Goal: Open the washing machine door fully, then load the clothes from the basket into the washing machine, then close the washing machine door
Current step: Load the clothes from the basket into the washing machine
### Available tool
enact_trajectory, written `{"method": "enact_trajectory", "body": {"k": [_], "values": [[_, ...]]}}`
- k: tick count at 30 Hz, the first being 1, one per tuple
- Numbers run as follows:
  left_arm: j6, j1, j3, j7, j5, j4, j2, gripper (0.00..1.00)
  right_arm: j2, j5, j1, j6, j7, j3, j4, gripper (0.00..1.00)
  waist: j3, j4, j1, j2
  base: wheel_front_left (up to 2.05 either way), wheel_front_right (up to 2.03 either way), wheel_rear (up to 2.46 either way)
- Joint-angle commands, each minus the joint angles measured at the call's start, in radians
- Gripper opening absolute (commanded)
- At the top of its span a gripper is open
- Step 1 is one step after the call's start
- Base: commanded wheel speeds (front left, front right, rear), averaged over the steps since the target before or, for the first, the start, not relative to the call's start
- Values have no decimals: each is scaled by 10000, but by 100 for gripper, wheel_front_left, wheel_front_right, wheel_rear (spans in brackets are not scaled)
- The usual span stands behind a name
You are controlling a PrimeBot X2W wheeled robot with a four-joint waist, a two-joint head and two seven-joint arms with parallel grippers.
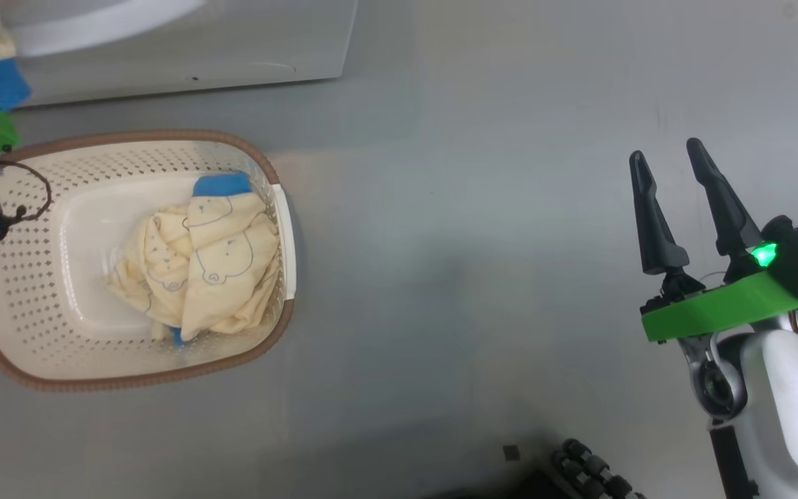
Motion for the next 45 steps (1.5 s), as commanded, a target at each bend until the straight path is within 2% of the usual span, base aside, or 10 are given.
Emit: {"method": "enact_trajectory", "body": {"k": [1, 5, 13, 16, 22, 30, 35, 40, 45], "values": [[109, -253, 348, -155, 127, -814, 532, 0, -12, -59, -66, -27, -95, 140, -243, 100, -140, 59, 0, 0, 0, 0, 0], [247, 213, 696, -156, 478, -2045, 543, 0, -10, -39, -68, -27, -95, 218, -217, 100, -328, 96, 0, 0, 0, 0, 0], [345, 511, 1020, -157, 816, -3357, 658, 0, -4, 62, -58, -27, -95, 294, -183, 100, -391, 25, 0, 0, 0, 0, 0], [341, 262, 962, -45, 897, -3529, 843, 0, 0, 126, -94, -27, -95, 326, -200, 100, -254, -66, 0, 0, 0, 0, 0], [167, -1086, 887, 848, 841, -3851, 1215, 0, 9, 245, -157, -27, -95, 359, -234, 100, 322, -245, 0, 0, 0, 0, 0], [-242, -3288, 241, 2371, 1465, -3924, 2158, 0, 14, 756, -551, -27, -95, 724, -271, 100, 1234, -752, 0, 0, 0, 0, 0], [-423, -4638, -115, 3156, 1781, -3654, 2490, 0, 15, 1156, -722, -27, -95, 1050, -164, 100, 1696, -1056, 0, 0, 0, 0, 0], [-576, -5655, -465, 3418, 2161, -2962, 2856, 0, 15, 1459, -924, -27, -95, 1367, -87, 100, 1949, -1370, 0, 0, 0, 0, 0], [-621, -6236, -797, 3366, 2502, -2250, 2974, 0, 16, 1654, -1068, -27, -95, 1544, -31, 100, 2037, -1640, 0, 0, 0, 0, 0]]}}
